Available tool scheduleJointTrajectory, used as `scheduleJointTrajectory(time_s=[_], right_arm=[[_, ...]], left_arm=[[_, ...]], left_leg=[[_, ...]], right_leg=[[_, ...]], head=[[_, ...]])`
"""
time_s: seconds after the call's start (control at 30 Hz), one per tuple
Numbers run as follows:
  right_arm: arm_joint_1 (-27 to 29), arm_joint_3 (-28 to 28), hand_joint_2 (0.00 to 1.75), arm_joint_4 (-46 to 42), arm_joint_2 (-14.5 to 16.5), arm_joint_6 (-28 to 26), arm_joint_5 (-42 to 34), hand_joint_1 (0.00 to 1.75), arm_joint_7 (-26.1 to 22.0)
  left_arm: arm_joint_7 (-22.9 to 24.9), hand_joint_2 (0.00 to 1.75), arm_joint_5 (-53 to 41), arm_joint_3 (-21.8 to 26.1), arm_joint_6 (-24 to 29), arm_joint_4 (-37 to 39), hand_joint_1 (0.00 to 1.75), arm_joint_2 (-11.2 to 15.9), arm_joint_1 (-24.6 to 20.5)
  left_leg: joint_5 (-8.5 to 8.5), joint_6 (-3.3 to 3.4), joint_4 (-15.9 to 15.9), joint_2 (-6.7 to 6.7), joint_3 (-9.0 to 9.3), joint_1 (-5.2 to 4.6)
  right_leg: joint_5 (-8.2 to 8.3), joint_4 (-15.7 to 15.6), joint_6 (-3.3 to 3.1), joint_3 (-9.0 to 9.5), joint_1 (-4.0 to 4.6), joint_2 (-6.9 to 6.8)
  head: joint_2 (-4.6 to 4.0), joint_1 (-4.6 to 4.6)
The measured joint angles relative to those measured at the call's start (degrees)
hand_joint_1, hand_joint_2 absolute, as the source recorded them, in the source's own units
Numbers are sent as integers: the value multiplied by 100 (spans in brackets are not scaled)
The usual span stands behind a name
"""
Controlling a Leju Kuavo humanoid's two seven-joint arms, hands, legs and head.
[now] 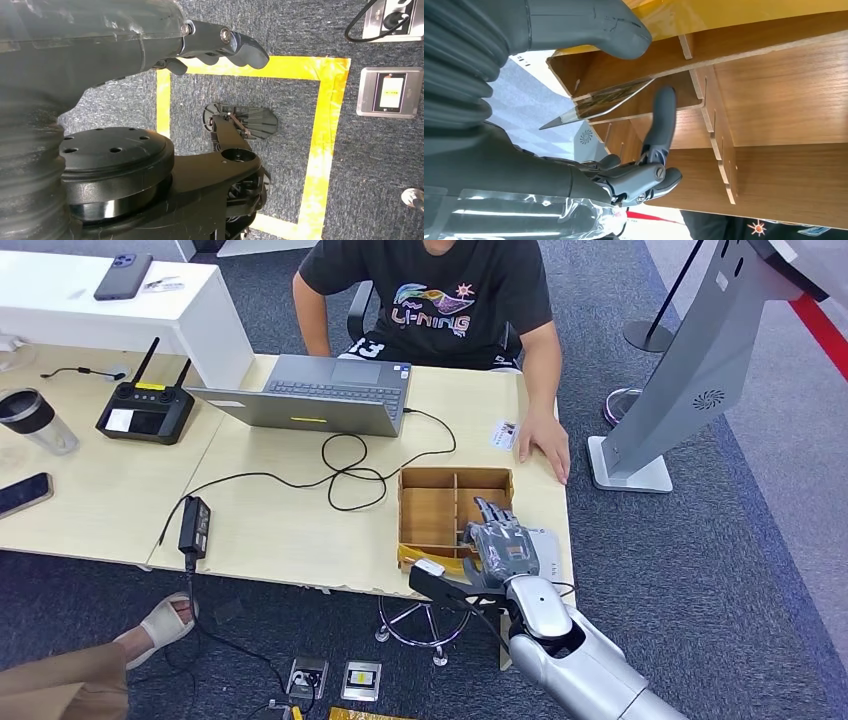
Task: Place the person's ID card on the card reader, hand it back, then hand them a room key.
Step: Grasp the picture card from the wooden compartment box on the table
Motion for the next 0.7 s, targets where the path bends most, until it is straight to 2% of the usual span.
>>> scheduleJointTrajectory(time_s=[0.13,0.17,0.2,0.27,0.3,0.37,0.7], right_arm=[[0,-1,175,36,2,-28,1,117,-14],[0,-1,175,45,3,-38,3,107,-21],[0,-1,175,55,4,-50,7,82,-28],[-2,-1,175,71,11,-68,20,21,-36],[-3,-1,175,78,17,-75,27,5,-37],[-3,-2,175,93,28,-91,34,0,-37],[-43,-45,175,100,32,-256,87,0,45]], left_arm=[[0,175,2,-3,29,1,0,0,1],[0,175,5,-4,36,0,0,0,1],[0,175,9,-5,42,0,0,0,1],[0,175,16,-6,49,-1,0,0,2],[0,175,17,-7,54,-1,0,0,3],[0,175,26,-8,67,-1,0,0,4],[0,175,61,-10,117,-1,0,0,19]], left_leg=[[0,0,0,0,0,0],[0,0,0,0,0,0],[0,0,0,0,0,0],[0,0,0,0,0,0],[0,0,0,0,0,0],[0,0,0,0,0,0],[0,0,0,0,2,0]], right_leg=[[0,0,0,0,0,0],[0,0,0,0,0,0],[0,0,0,0,0,0],[0,0,0,0,0,0],[0,0,0,0,0,0],[0,0,0,0,0,0],[0,0,0,0,0,3]], head=[[0,0],[0,0],[0,1],[0,0],[0,-1],[0,-1],[0,0]])
